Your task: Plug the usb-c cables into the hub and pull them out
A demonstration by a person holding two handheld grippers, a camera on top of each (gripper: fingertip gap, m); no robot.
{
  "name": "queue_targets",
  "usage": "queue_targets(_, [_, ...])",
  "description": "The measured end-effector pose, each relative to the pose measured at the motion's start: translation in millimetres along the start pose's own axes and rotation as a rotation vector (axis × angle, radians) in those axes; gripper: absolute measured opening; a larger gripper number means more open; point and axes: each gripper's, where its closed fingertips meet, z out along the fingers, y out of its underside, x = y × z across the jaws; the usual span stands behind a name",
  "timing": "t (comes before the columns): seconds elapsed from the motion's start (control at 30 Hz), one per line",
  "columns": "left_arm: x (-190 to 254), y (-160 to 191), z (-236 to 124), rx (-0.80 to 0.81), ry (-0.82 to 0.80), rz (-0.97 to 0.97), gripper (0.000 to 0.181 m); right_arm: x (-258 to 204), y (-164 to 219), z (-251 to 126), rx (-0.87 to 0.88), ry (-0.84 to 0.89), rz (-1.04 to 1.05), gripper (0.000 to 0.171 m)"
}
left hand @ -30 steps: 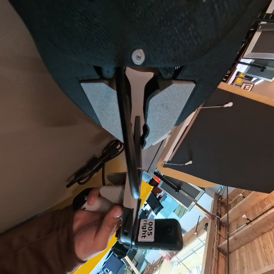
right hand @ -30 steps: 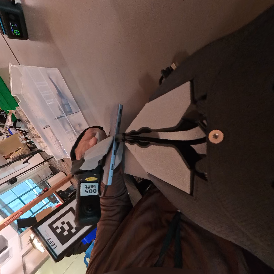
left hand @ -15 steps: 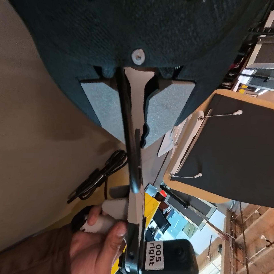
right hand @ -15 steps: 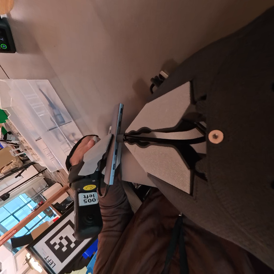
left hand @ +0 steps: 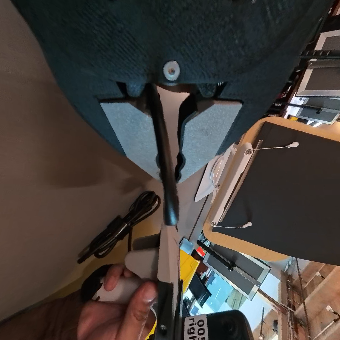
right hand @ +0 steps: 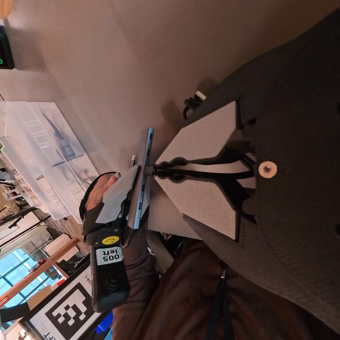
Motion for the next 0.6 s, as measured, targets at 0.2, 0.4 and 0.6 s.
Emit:
queue_targets(0.2, [-9.5, -1.1, 1.1, 0.026, -0.021, -0.08, 0.008, 1.5, -12.5, -3.0, 0.079, -0.008, 0.037, 0.002])
queue_targets(0.4, [-21.9, -12.2, -0.8, 0.145, 0.03, -0.33, 0.009, 6.5, -43.5, -33.7, 0.244, 0.089, -0.054, 0.015])
queue_targets(0.6, [-26.5, -16.5, -13.0, 0.26, 0.121, -0.484, 0.007, 32.1, -40.8, -54.4, 0.212, 0.293, -0.13, 0.031])
